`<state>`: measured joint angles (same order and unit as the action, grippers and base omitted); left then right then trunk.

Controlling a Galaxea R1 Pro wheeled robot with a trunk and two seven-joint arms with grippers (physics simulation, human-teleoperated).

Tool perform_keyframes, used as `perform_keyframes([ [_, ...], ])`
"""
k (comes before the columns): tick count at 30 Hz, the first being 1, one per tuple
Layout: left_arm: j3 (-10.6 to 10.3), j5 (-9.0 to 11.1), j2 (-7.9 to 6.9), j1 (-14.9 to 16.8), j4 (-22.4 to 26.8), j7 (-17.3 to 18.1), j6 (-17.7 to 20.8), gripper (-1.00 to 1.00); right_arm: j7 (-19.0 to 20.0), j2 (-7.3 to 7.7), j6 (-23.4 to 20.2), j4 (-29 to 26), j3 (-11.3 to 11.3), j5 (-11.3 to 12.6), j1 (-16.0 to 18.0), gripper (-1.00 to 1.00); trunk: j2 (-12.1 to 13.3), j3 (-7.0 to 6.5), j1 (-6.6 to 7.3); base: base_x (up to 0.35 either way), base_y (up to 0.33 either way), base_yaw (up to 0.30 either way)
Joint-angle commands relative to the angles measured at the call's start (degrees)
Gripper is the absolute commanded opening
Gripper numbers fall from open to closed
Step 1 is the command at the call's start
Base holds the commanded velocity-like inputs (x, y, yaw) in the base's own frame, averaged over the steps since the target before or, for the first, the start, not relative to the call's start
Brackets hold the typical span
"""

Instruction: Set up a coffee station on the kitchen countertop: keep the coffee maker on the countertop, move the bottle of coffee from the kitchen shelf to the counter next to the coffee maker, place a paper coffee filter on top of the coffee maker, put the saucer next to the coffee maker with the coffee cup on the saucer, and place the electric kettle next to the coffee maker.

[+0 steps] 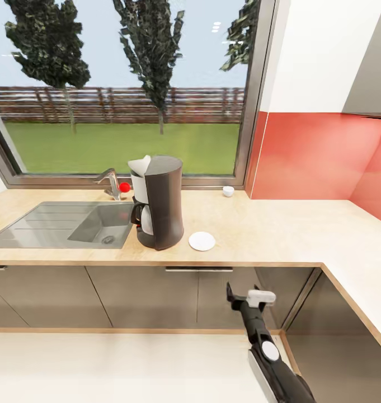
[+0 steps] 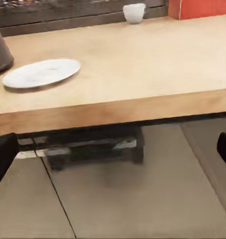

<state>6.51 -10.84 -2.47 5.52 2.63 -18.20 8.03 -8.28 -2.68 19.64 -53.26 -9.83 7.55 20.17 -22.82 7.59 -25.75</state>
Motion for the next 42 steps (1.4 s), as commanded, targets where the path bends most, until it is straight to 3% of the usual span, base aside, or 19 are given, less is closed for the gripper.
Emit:
perform_keyframes([
  [1, 0.55, -0.56, -0.02, 0.02, 0.13, -0.08, 0.33, 1.00, -0.23, 0.04, -0.32, -2.56, -0.21, 0.63, 0.05, 1.00, -0.11, 0.12, -0.03, 0.000, 0.000, 0.000],
  [5, 0.52, -0.62, 0.03, 0.02, 0.19, -0.05, 0.32, 1.00, -0.24, 0.04, -4.56, -12.28, -0.20, 0.63, 0.05, 1.00, -0.11, 0.12, -0.03, 0.000, 0.000, 0.000],
  [9, 0.02, -1.03, 0.16, 0.02, 0.00, 0.16, 0.42, 1.00, -0.19, 0.05, -11.90, -22.64, -0.13, 0.63, 0.05, 1.00, -0.11, 0.12, -0.03, 0.000, 0.000, 0.000],
  [13, -0.05, -2.00, 0.03, -0.03, -0.47, 0.33, 0.72, 1.00, -0.18, 0.08, -18.54, -28.87, -0.08, 0.61, 0.05, 1.00, -0.11, 0.12, -0.03, 0.000, 0.000, 0.000],
  [15, -0.02, -2.76, -0.05, -0.09, -0.63, 0.35, 1.09, 1.00, -0.20, 0.05, -26.45, -30.18, -0.10, 0.51, 1.11, 1.00, -0.11, 0.12, -0.03, 0.000, 0.000, 0.000],
  [16, -0.01, -2.90, -0.06, -0.14, -0.66, 0.28, 1.30, 1.00, -0.22, 0.05, -32.00, -30.18, -0.10, 0.44, 4.09, 1.00, -0.11, 0.12, -0.03, 0.000, 0.000, 0.000],
  [19, -0.01, -3.01, 0.07, -0.20, -0.71, 0.18, 1.57, 1.00, -0.24, 0.03, -39.46, -27.98, -0.11, 0.47, 11.65, 1.00, -0.11, 0.12, -0.03, 0.000, 0.000, 0.000],
  [22, 0.03, -3.02, 0.16, -0.22, -0.70, 0.13, 1.76, 1.00, -0.24, -0.01, -42.24, -22.48, -0.11, 0.41, 18.13, 1.00, -0.11, 0.12, -0.03, 0.000, 0.000, 0.000],
  [24, 0.06, -2.98, 0.18, -0.22, -0.76, 0.09, 2.28, 1.00, -0.25, 0.00, -42.94, -15.08, -0.13, 0.46, 23.46, 1.00, -0.11, 0.12, -0.03, 0.057, 0.000, 0.000],
  [27, 0.11, -2.96, 0.12, -0.24, -0.78, -0.17, 3.76, 1.00, -0.25, 0.01, -43.19, -7.11, -0.13, 0.52, 28.52, 1.00, -0.11, 0.12, -0.03, 0.191, 0.000, 0.000],
  [32, 0.16, -2.91, 0.05, -0.34, -0.76, -0.33, 5.55, 1.00, -0.25, 0.03, -43.34, -1.76, -0.19, 0.46, 30.69, 1.00, -0.11, 0.12, -0.03, 0.308, 0.000, 0.000],
  [42, 0.68, -2.70, 0.34, -0.42, -0.61, -0.23, 5.51, 1.00, -0.25, 0.04, -43.44, -3.69, -0.17, 0.46, 31.09, 1.00, -0.11, 0.12, -0.03, 0.335, 0.000, 0.000],
])
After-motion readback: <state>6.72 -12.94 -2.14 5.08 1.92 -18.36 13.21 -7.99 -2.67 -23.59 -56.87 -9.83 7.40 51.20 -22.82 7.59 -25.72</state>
